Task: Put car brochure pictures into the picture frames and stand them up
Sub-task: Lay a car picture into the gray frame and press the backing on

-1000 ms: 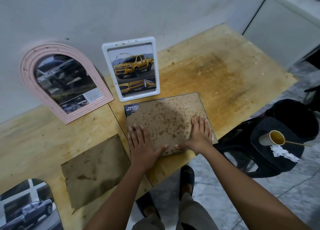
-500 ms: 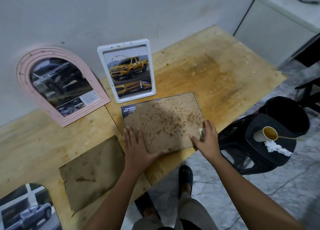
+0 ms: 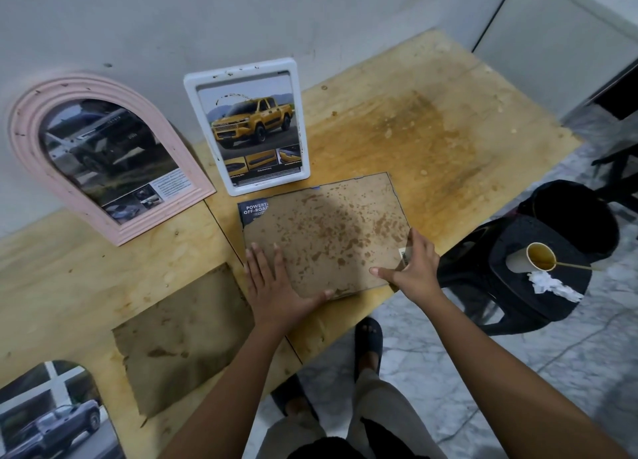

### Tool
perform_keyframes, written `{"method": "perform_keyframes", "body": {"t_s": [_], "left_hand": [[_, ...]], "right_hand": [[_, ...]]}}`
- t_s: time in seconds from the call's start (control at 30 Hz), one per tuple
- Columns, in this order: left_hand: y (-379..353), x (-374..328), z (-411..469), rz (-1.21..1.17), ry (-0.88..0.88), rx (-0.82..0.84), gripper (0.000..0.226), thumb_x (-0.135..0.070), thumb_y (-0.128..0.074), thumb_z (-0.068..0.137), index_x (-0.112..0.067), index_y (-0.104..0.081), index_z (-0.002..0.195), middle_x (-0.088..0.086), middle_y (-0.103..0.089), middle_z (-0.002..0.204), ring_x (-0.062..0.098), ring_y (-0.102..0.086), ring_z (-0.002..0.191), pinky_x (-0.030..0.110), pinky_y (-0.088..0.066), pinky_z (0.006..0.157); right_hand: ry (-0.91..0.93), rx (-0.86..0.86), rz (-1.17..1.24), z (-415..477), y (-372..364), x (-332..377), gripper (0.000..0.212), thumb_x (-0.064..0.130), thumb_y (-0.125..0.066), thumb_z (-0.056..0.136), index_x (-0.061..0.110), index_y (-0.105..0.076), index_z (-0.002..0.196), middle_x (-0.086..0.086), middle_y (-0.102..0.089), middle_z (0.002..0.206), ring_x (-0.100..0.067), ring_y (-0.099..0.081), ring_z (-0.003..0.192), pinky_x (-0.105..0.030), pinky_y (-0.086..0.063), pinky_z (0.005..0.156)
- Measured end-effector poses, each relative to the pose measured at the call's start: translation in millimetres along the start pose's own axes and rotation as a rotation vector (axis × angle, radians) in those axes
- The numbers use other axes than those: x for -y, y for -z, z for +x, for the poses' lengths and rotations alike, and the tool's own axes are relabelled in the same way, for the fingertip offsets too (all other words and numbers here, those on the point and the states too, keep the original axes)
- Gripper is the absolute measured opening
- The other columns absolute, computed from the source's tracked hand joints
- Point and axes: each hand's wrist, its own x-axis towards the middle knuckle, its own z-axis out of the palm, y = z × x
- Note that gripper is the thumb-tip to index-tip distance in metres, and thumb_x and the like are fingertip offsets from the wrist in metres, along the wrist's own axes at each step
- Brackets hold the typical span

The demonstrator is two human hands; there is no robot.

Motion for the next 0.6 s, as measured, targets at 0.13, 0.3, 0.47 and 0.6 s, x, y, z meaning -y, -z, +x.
{"method": "perform_keyframes", "body": {"t_s": [0.13,0.3,0.47,0.6], "left_hand": [[3,-4,-1,0.010,0.028,0.021,0.140,-0.098,-0.023,0.037,-0.021,0.018,0.147,0.010,0.040,0.147,0.021,0.042,0.132,0.032,0.032,0.104],[8,-7,0,0.026,0.039,0.061,0.143,-0.098,-0.020,0.034,-0.019,0.021,0.146,0.012,0.042,0.145,0.024,0.046,0.129,0.032,0.036,0.099],[12,1,0,0.037,-0.028,0.103,0.135,-0.098,-0.005,0.040,-0.018,0.027,0.143,0.010,0.051,0.136,0.026,0.049,0.125,0.029,0.042,0.092],[7,4,-7,0.074,-0.094,0.035,0.102,-0.073,0.003,0.067,-0.011,0.019,0.146,0.011,0.047,0.136,0.025,0.044,0.128,0.031,0.036,0.100]], "right_hand": [[-0.044,-0.009,-0.024,3,-1,3,0.116,0.038,-0.085,0.063,0.018,-0.010,0.150,-0.003,-0.017,0.148,-0.027,-0.011,0.136,-0.044,-0.023,0.110],[-0.085,-0.007,-0.057,5,0,10,0.117,0.038,-0.086,0.061,0.019,-0.011,0.149,-0.004,-0.018,0.148,-0.030,-0.013,0.136,-0.045,-0.024,0.110],[-0.084,0.044,-0.011,4,4,10,0.104,0.032,-0.079,0.073,0.017,-0.010,0.150,-0.003,-0.015,0.152,-0.029,-0.011,0.138,-0.045,-0.023,0.110],[-0.107,-0.046,0.093,1,5,4,0.082,0.020,-0.071,0.082,0.014,-0.023,0.148,-0.007,-0.024,0.150,-0.031,-0.022,0.138,-0.047,-0.028,0.112]]}}
